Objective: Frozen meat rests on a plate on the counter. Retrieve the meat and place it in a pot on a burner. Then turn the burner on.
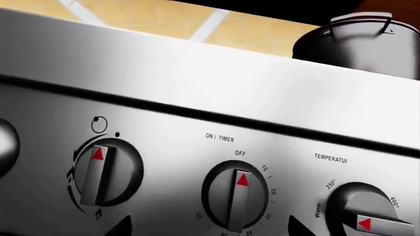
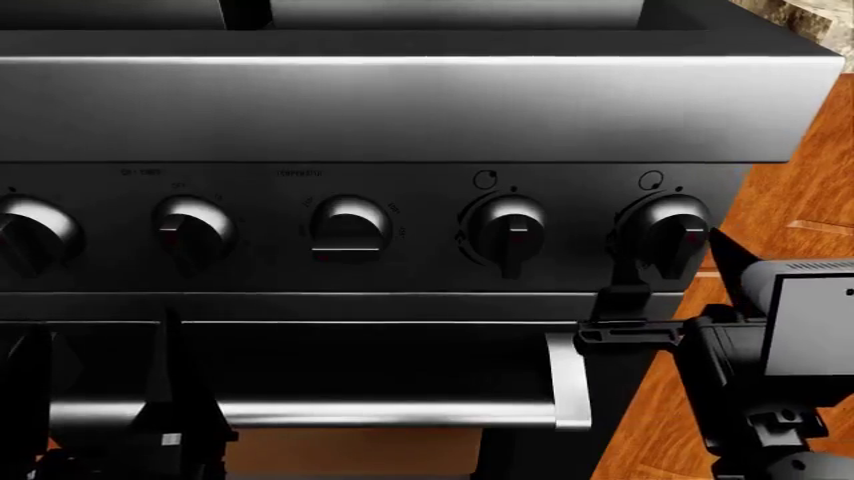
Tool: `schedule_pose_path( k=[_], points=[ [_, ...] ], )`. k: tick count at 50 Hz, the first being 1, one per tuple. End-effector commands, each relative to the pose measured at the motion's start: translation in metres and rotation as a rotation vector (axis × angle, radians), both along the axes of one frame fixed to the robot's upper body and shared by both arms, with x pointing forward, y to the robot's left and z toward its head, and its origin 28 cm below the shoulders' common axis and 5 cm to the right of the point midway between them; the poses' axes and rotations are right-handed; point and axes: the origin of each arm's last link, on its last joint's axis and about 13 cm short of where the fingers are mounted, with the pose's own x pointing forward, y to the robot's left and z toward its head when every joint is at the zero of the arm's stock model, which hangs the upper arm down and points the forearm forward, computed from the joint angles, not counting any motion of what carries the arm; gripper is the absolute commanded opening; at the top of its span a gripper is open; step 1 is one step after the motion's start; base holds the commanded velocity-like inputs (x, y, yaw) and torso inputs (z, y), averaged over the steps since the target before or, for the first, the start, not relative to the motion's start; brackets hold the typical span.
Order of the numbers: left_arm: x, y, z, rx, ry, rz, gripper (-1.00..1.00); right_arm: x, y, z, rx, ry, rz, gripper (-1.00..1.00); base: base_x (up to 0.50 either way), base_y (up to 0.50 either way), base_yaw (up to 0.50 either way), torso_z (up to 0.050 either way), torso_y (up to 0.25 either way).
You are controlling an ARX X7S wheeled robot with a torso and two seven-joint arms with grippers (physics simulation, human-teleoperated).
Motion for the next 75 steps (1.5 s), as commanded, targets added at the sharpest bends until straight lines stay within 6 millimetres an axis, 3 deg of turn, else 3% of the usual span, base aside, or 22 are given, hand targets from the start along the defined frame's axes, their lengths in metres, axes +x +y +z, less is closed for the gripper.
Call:
schedule_pose_path(
  k=[1, 26, 36, 75],
  points=[
    [0.000, -0.001, -0.001, 0.000, 0.004, 0.001, 1.00, 0.004, -0.004, 0.001, -0.003, -0.010, -0.037, -1.00, 0.00, 0.00, 0.00, 0.000, 0.000],
    [-0.002, 0.000, 0.000, -0.005, -0.002, -0.002, 1.00, 0.002, -0.002, 0.008, -0.033, -0.033, -0.032, -1.00, 0.00, 0.00, 0.00, 0.000, 0.000],
    [-0.001, 0.000, 0.001, -0.009, -0.006, -0.003, 1.00, 0.002, -0.001, 0.009, -0.196, -0.106, -0.070, -1.00, 0.00, 0.00, 0.00, 0.000, 0.000],
    [-0.003, 0.000, 0.001, -0.022, -0.003, -0.008, 1.00, 0.007, -0.008, 0.015, -0.462, -0.094, -0.102, -1.00, 0.00, 0.00, 0.00, 0.000, 0.000]
  ],
)
